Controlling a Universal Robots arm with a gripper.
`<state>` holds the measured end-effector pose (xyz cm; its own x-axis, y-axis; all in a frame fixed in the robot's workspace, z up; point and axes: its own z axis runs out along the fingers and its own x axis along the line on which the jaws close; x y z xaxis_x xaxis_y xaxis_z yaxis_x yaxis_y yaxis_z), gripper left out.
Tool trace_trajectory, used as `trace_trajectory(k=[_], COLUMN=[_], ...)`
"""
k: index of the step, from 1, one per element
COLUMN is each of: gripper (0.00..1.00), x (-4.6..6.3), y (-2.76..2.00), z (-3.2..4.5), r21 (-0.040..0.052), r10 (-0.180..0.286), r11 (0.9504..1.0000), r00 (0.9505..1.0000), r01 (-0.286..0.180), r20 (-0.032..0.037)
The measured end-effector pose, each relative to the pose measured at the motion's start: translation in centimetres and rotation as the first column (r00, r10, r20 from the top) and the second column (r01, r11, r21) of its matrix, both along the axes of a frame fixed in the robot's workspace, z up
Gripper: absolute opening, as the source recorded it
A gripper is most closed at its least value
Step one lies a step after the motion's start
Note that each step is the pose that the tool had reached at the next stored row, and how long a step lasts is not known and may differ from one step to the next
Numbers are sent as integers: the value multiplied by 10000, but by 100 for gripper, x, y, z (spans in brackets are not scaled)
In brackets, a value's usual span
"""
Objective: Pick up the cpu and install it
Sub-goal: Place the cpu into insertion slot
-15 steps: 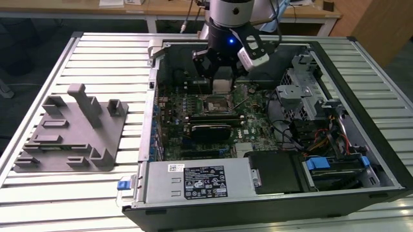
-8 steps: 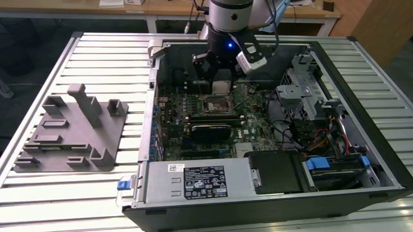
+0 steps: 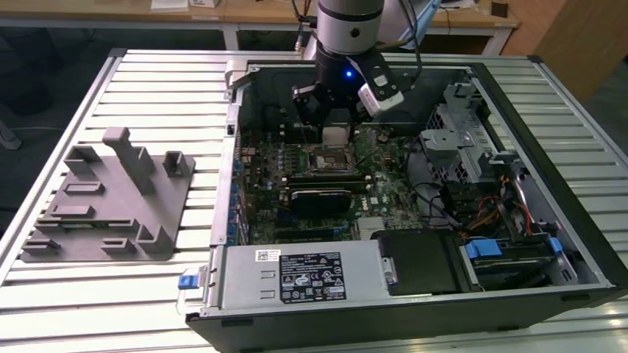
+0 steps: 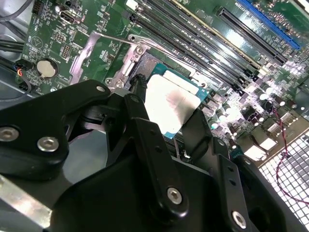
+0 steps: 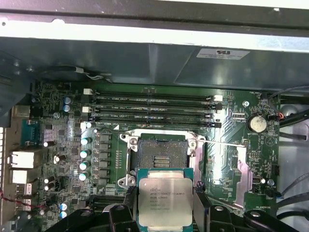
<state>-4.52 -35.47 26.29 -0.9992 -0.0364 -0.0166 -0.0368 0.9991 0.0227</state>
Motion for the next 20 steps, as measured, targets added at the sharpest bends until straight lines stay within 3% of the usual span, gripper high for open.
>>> trace_trajectory(k=[12,16,20], gripper=[54,54,54], x=[0,0,0], y=[0,0,0], z=[-2,-3,-3], r21=[0,2,0], r10=[-11,-607,-1338], r11=[10000,9982,9910], r00=[10000,9982,9910], r01=[11,607,1338], r20=[0,1,0])
